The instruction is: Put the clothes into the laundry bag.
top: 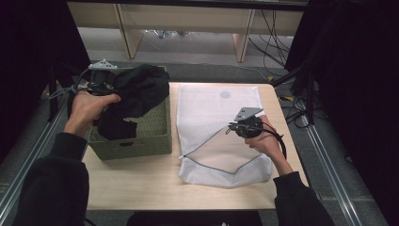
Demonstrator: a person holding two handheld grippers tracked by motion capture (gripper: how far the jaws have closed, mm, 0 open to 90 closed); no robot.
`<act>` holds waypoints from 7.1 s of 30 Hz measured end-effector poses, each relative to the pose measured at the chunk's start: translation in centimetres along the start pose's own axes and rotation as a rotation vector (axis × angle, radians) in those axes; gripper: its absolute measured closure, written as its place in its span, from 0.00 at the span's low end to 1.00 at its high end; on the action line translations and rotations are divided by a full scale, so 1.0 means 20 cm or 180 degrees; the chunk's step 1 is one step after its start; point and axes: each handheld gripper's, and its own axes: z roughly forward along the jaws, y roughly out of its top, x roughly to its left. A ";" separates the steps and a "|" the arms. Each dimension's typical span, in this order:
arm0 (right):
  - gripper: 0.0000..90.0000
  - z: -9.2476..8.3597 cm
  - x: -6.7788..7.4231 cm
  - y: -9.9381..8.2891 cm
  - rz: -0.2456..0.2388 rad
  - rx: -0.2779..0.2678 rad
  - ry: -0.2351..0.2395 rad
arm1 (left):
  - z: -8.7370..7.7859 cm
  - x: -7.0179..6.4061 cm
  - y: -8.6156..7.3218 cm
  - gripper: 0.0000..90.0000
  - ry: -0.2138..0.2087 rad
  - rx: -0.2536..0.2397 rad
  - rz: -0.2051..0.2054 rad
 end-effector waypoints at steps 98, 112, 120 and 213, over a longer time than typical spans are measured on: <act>1.00 -0.09 -0.05 0.02 0.0060 -0.0170 -0.0007 | 0.38 -0.39 -0.41 0.22 -0.0025 0.0647 0.0159; 0.99 -0.09 -0.05 0.01 0.0101 -0.0146 0.0007 | 0.38 -0.29 -0.50 0.77 -0.0195 0.0544 -0.0132; 1.00 -0.09 -0.06 0.01 0.0035 -0.0172 -0.0036 | 0.34 -0.39 -0.43 0.89 -0.0227 0.0168 -0.0029; 1.00 -0.14 0.06 0.06 -0.0048 -0.0216 0.0200 | 1.14 -0.93 -0.57 0.79 0.0057 0.0763 0.0766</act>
